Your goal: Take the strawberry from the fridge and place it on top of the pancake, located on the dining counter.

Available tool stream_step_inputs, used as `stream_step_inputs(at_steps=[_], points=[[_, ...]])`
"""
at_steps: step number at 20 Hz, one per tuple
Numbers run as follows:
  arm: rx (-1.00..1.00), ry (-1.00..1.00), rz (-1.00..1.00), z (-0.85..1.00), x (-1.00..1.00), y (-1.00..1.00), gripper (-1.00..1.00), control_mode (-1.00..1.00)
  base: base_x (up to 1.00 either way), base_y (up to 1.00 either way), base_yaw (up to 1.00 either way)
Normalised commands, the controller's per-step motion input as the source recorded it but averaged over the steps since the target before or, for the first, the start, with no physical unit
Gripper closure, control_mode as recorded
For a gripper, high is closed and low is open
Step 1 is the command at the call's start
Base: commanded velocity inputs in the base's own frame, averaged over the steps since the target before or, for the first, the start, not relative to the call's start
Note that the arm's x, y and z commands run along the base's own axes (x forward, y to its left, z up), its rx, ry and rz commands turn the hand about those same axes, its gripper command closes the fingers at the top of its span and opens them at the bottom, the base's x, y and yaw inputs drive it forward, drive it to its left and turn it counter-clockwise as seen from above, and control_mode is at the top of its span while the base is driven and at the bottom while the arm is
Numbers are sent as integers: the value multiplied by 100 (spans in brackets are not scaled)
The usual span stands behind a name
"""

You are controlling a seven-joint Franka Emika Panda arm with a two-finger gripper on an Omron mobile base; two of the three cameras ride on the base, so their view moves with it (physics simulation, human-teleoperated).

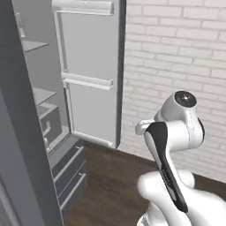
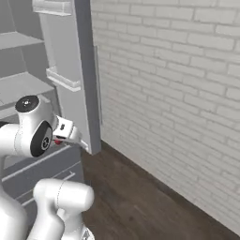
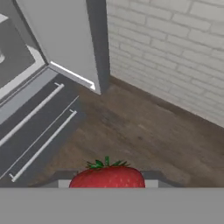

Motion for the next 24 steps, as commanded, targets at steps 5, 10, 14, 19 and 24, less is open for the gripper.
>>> stream_step_inputs(at_steps=[5,10,14,19,24], points=[[0,0,0,0,0,0,100,100,-20,-55,-71],[0,0,0,0,0,0,100,100,-5,-80,-68],[0,0,0,0,0,0,100,100,17,-98,-50],[0,0,0,0,0,0,100,100,84,-64,-41],[0,0,0,0,0,0,100,100,96,-27,-27]])
